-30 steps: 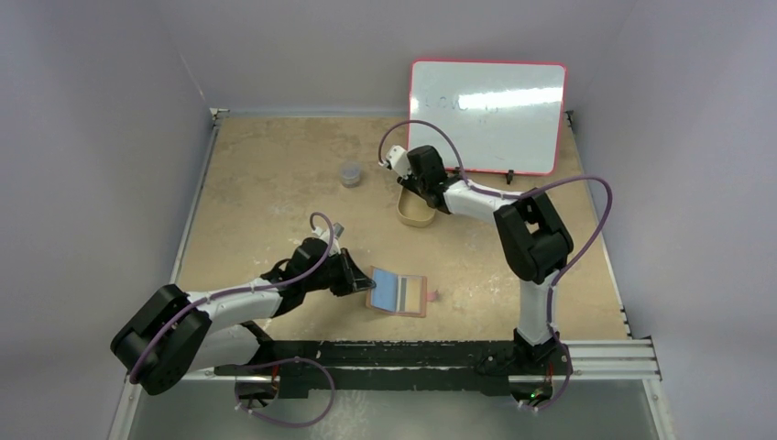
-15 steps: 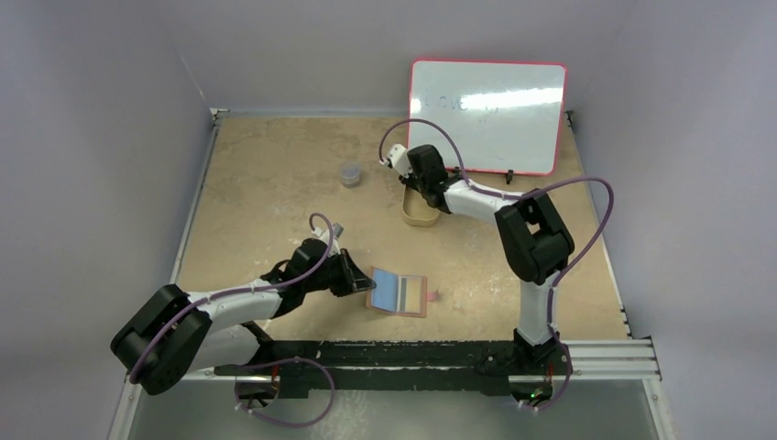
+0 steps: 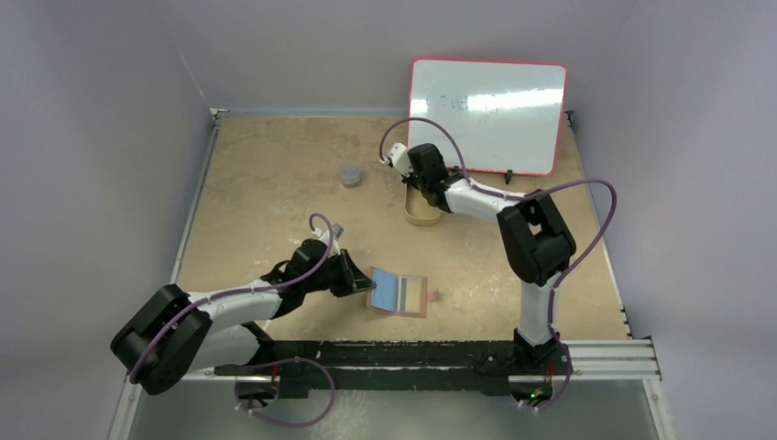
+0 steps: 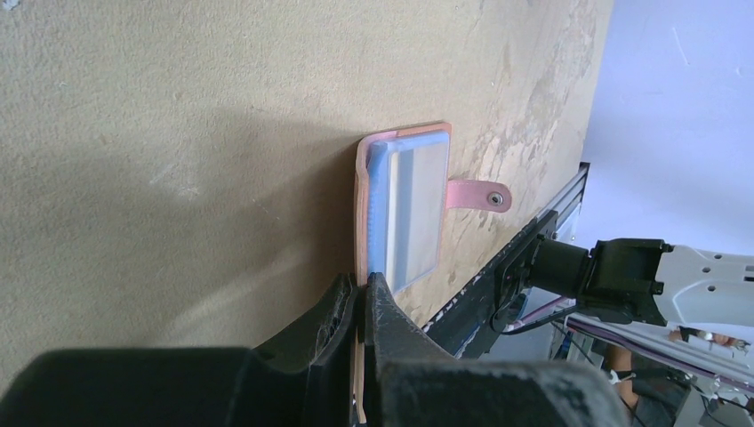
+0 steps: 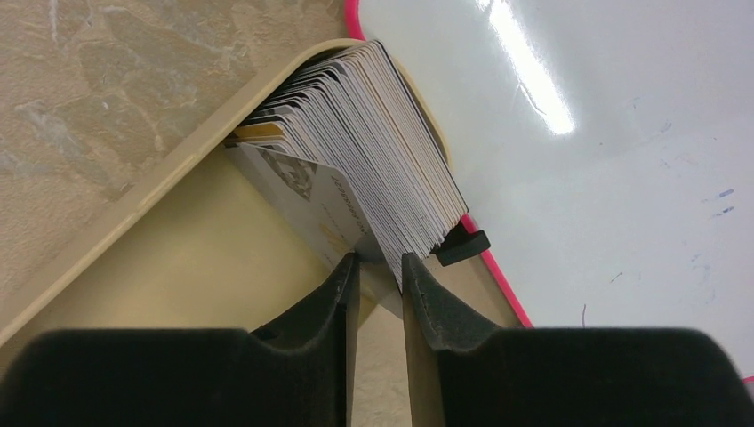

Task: Put the credit cards into the card holder
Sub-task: Pick up the credit card from the storage box.

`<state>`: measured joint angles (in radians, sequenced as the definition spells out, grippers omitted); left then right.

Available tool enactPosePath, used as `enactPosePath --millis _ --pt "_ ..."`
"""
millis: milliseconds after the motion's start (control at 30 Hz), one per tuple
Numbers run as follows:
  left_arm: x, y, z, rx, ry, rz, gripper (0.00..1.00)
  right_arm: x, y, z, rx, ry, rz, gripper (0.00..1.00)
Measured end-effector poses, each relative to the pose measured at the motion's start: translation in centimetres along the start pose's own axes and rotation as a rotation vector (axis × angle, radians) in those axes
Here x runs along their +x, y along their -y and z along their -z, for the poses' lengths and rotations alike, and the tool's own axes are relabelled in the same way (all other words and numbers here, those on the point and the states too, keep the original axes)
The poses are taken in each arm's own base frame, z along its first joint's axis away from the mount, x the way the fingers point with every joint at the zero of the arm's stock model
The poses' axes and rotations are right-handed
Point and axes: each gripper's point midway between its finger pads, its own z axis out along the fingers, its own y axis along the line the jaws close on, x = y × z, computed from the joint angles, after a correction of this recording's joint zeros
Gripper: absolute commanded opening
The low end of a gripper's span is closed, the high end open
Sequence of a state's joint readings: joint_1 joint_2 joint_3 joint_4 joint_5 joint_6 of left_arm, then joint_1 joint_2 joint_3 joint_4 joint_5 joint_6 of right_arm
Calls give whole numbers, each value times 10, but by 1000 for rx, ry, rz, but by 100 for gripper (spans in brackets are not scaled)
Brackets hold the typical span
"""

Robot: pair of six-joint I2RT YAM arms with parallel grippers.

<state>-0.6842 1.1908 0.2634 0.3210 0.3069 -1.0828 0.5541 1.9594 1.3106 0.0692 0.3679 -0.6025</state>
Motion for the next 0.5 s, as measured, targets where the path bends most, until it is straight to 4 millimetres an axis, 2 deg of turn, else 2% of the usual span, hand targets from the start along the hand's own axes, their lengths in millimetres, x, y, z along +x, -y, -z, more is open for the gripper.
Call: enactPosePath --millis 167,333,500 --pt "0 0 0 0 0 2 3 1 -3 5 -33 -13 -6 14" --pt "0 1 0 3 0 5 3 -1 -2 17 -62 -15 -25 0" --pt "0 2 0 6 0 3 3 -5 2 33 -82 -4 -43 0"
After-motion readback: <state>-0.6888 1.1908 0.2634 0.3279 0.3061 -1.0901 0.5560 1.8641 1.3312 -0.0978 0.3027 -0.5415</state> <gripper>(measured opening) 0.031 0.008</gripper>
